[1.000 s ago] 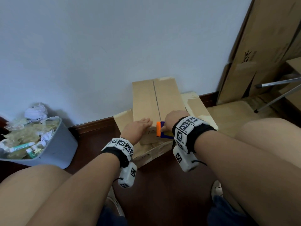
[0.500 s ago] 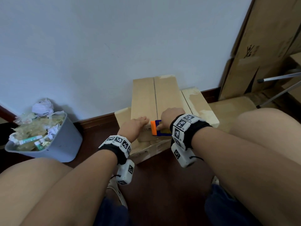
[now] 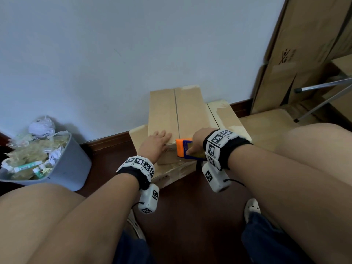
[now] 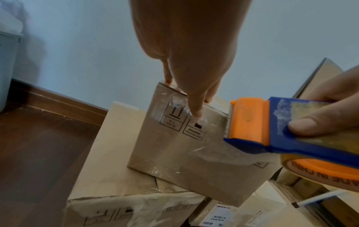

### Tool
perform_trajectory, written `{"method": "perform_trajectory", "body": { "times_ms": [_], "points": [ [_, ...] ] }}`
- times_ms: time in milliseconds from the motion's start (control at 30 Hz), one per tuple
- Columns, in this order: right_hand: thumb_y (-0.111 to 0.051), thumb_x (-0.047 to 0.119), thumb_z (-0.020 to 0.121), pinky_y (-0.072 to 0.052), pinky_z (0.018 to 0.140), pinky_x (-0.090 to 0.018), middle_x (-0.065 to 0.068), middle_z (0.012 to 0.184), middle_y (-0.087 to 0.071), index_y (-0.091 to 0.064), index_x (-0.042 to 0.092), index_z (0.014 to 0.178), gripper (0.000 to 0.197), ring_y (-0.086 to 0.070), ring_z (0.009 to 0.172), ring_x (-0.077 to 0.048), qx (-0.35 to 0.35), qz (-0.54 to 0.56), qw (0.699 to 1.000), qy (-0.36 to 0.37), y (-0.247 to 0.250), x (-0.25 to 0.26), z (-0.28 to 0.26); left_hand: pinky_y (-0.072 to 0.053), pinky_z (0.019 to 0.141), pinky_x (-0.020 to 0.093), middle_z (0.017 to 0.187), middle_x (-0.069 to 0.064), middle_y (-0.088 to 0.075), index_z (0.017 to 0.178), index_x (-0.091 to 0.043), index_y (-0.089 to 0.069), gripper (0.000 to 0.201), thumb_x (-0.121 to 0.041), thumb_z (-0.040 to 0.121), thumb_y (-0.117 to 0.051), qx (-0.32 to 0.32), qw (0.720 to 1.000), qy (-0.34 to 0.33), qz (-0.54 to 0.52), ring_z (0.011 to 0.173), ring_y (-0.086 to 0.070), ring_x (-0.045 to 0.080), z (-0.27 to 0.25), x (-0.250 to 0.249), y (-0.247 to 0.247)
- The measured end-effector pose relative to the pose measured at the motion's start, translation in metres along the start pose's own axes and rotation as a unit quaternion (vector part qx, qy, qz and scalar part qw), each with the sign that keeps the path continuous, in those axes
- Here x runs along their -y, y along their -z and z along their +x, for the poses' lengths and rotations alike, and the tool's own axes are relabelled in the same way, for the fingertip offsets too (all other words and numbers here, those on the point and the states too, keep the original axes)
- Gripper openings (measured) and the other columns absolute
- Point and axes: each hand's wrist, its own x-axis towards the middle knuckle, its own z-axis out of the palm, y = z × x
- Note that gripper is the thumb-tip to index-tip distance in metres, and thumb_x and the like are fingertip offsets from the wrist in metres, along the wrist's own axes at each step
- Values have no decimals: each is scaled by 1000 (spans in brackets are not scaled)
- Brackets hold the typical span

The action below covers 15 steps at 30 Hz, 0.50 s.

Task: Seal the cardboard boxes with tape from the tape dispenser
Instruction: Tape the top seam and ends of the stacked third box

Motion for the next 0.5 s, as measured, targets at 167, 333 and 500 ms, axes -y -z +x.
{"method": "perform_trajectory", "body": {
  "times_ms": [167,333,500],
  "points": [
    [-55,57,89,-38,56,-26,-2,68,-48,-53,9,81,49,-46,58,-15,-2,-14,1000,0,0,-1,-1,-31,111,40,158,7,-20,152,-20,-20,52,-24,103,-37,40,999,13,21,141,-25,32,4,-1,0],
    [-60,62,83,-42,55,-26,-1,66,-54,-55,12,72,51,-53,57,-16,-47,6,999,2,-10,-6,3,-28,114,42,160,8,-15,153,-20,-17,54,-22,103,-38,68,997,24,31,144,-20,32,5,-3,2],
    [-59,62,84,-43,60,-28,-2,67,-52,-55,11,79,51,-50,57,-16,-47,8,999,-5,-9,-15,3,-28,114,42,160,7,-13,153,-21,-15,56,-21,102,-39,87,995,25,32,145,-17,32,9,2,1]
  ]
}}
